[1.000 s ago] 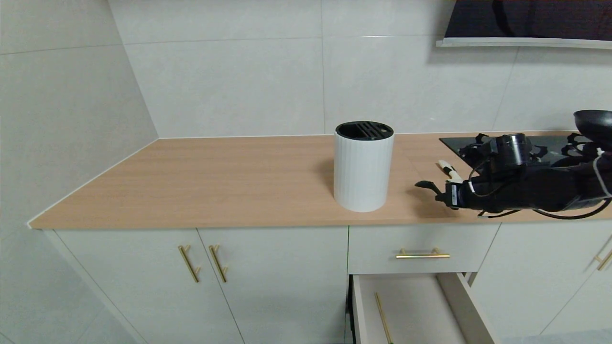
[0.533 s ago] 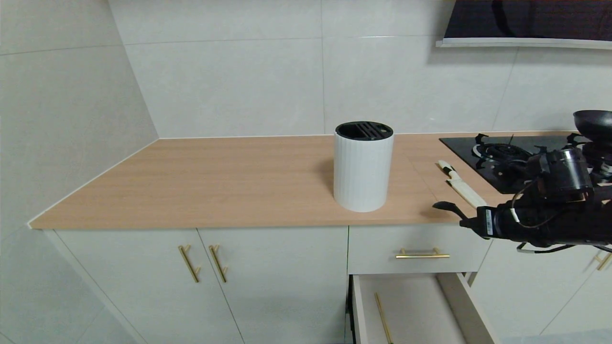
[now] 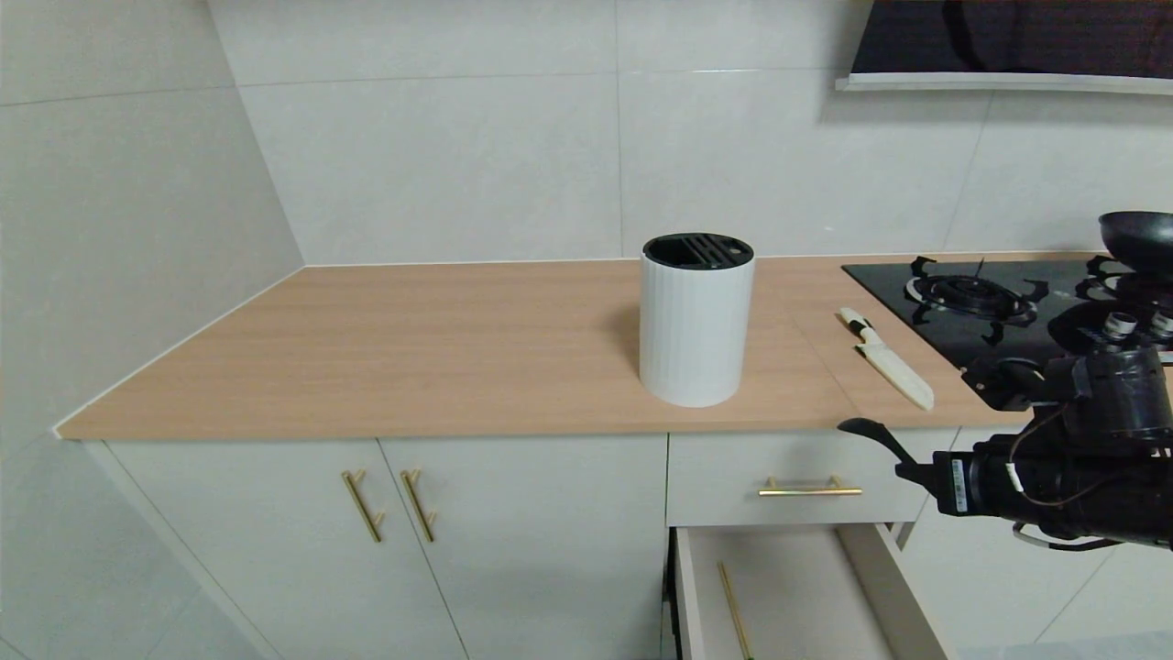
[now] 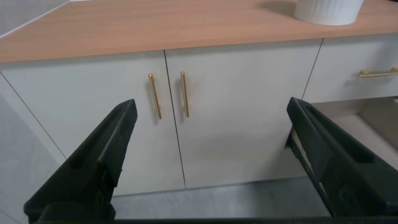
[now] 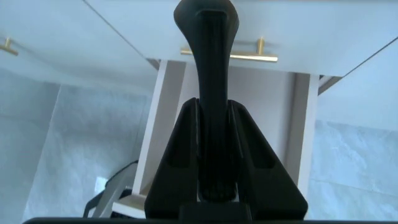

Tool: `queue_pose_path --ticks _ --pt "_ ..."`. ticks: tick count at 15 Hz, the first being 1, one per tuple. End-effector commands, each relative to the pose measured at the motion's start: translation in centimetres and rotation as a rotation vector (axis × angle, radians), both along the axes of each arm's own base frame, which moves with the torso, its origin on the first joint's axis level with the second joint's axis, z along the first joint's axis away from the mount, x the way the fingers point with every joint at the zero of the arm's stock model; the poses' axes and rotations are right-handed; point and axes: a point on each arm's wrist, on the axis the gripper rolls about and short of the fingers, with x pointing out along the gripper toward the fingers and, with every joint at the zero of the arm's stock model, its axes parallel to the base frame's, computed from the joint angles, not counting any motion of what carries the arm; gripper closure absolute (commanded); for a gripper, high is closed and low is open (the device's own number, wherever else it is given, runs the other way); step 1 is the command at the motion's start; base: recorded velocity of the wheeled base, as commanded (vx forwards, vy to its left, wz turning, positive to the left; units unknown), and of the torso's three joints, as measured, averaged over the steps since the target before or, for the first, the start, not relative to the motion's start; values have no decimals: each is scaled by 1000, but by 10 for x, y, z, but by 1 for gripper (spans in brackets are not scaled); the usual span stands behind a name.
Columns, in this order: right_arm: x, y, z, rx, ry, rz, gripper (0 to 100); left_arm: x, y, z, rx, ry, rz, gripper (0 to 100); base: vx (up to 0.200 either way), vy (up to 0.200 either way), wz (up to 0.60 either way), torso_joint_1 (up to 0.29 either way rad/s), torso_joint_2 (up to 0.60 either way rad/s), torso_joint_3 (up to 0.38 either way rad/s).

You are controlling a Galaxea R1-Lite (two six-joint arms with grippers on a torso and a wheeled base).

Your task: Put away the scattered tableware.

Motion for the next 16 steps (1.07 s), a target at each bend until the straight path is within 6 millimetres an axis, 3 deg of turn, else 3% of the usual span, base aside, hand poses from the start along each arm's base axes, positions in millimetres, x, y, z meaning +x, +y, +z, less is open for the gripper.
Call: queue_pose_path --ticks 1,8,16 --pt "-1 2 -4 -2 15 11 100 0 0 0 0 0 0 0 0 0 0 0 0 0" --pt "-2 7 -8 -6 30 32 100 0 0 0 0 0 2 0 0 0 0 -11 22 15" --pt "-1 9 -10 -9 39 35 100 0 0 0 0 0 0 0 0 0 0 -193 461 258"
